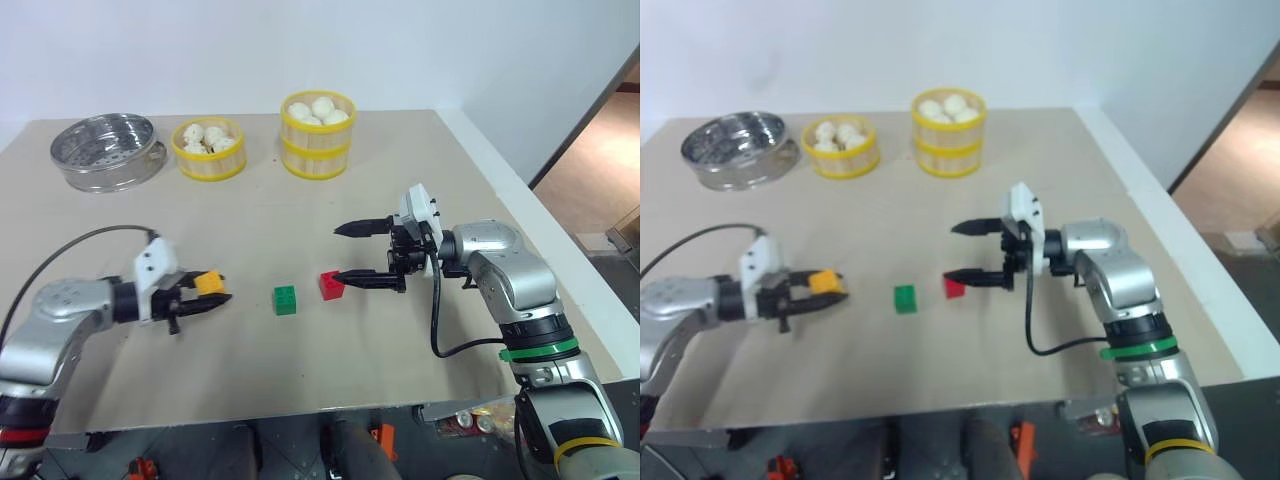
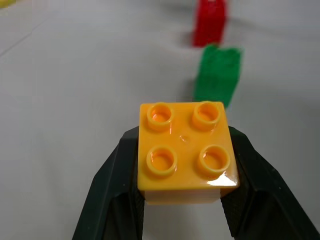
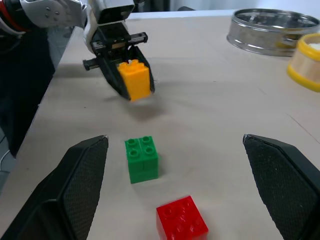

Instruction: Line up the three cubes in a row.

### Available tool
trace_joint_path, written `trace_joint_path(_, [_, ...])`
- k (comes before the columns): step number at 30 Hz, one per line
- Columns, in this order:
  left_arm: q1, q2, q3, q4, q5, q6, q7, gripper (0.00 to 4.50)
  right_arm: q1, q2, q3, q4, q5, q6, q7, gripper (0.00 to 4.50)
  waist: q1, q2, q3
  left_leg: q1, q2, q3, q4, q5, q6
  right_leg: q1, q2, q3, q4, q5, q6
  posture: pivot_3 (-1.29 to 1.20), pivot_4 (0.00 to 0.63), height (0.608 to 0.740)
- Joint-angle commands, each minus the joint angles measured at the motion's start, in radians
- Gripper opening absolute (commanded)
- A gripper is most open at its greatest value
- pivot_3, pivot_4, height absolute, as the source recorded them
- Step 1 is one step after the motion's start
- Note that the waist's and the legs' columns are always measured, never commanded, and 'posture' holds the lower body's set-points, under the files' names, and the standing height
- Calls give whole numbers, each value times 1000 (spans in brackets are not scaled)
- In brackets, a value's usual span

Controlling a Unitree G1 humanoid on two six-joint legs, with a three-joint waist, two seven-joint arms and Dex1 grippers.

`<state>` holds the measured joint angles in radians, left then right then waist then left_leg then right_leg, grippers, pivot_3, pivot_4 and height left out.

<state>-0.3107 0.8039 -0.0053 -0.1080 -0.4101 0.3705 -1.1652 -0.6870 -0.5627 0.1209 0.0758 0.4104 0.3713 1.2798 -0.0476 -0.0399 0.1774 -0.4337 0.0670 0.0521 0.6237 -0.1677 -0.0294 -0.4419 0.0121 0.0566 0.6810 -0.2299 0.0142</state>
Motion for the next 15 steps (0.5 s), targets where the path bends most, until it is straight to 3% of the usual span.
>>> trace_joint_path(1, [-58,13,-57,76,32,-29,-84,1370,-9,-2,-9,-21,-3,-15,-9,4500,-1,0,0,0,0,0,0,0,0,0,0,0,0,0,0,0,150,740])
trace_joint_path(15, [-121,27,-63,235,68,-141,-210,1370,60,-45,-41,-105,13,12,-65,4500,1,0,0,-1,0,-1,1,0,0,0,-1,-1,1,-1,0,0,150,740])
